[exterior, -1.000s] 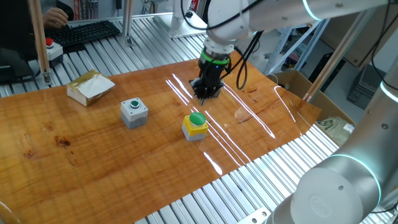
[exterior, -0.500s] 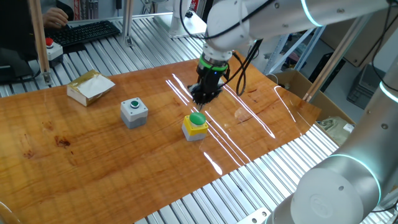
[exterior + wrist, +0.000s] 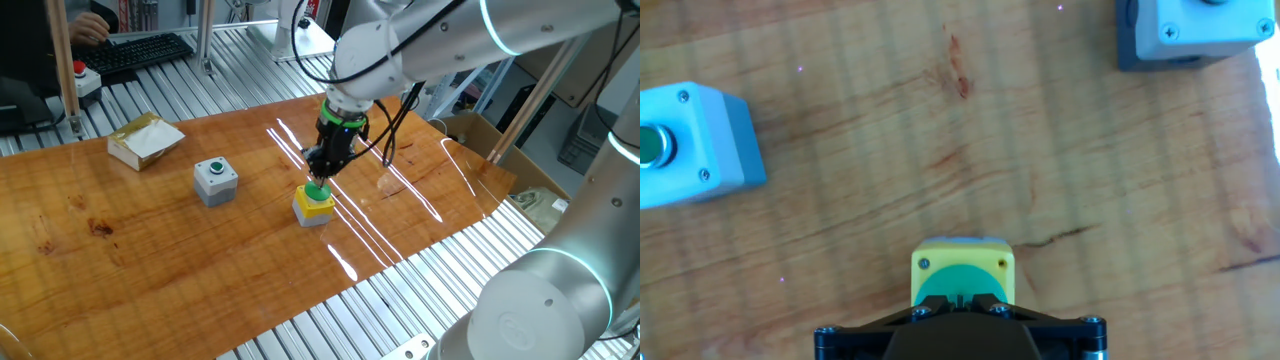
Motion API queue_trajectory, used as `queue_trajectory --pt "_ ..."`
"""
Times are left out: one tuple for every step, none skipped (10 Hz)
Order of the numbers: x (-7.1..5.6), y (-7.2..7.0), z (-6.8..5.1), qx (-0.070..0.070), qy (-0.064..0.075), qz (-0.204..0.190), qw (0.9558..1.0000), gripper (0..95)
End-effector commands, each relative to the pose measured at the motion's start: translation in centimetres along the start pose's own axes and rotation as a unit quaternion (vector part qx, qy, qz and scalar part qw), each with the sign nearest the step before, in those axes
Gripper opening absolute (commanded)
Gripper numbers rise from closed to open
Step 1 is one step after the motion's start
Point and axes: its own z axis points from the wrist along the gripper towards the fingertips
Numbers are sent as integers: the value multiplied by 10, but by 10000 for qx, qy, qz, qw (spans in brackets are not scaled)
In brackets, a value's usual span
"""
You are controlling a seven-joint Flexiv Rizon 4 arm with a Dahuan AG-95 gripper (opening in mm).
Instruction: Press three buttons from left to right in sequence
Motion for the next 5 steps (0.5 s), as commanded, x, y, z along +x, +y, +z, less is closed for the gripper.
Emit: queue_trajectory --pt "2 0 1 -2 7 -2 10000 0" --pt "2 0 1 -7 6 1 10000 0" --pt "2 0 4 -10 -8 5 10000 0" --pt "2 0 6 -17 -19 5 10000 0" --pt "2 0 4 -4 -24 5 10000 0"
